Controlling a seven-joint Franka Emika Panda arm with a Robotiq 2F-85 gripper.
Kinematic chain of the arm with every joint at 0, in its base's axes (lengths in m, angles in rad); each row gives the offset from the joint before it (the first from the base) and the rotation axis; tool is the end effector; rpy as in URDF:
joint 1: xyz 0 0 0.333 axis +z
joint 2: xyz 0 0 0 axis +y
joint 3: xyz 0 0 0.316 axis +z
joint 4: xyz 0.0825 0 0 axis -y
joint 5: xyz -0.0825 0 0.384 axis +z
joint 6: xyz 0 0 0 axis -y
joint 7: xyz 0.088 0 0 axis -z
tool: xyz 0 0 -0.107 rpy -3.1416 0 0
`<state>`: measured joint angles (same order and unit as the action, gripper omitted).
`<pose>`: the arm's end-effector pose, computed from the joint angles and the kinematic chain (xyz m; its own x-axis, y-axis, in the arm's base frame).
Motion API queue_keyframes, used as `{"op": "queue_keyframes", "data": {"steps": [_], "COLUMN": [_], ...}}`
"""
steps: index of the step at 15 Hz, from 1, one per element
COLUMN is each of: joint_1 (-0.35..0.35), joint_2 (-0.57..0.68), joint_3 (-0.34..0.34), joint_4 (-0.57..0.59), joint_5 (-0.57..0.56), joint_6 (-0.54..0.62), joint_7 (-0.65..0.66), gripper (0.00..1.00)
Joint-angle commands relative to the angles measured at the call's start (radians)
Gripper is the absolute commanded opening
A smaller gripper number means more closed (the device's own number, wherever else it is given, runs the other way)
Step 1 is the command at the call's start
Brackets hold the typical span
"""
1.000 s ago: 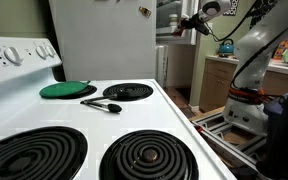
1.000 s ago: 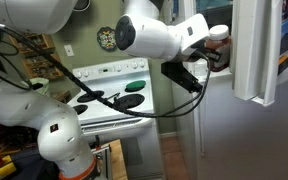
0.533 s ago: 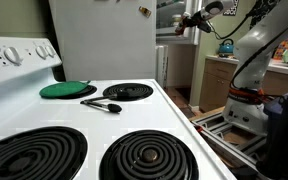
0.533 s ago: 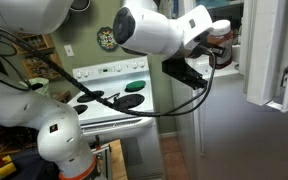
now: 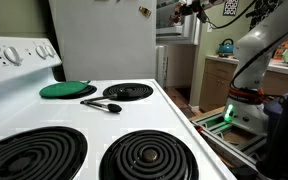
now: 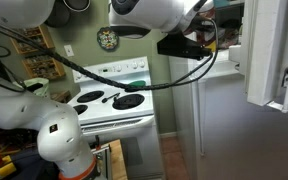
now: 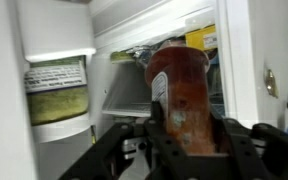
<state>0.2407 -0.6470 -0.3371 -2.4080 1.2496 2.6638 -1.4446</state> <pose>0.4079 -0.0963 0.6043 0.2679 0.0068 0.9634 0.4516 -0.8842 -0.1193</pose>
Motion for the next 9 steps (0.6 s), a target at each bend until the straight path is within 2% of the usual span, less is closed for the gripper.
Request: {"op": "queue_keyframes", "data": {"steps": [1, 2, 3, 9], "joint_1": [0.024, -0.052, -0.081, -0.110], "joint_2": [0.018, 0.044, 0.028, 0.054], "joint_3": [-0.007, 0.051, 0.065, 0.099], "joint_4": [0.058, 0.078, 0.041, 0.070], "joint_5": [-0.032, 0.031, 0.042, 0.048], "joint_6": [-0.110, -0.159, -0.140, -0.167], "joint_7": [0.033, 0.012, -0.010, -0.005], "gripper": [0.19, 0.19, 0.44, 0.44]}}
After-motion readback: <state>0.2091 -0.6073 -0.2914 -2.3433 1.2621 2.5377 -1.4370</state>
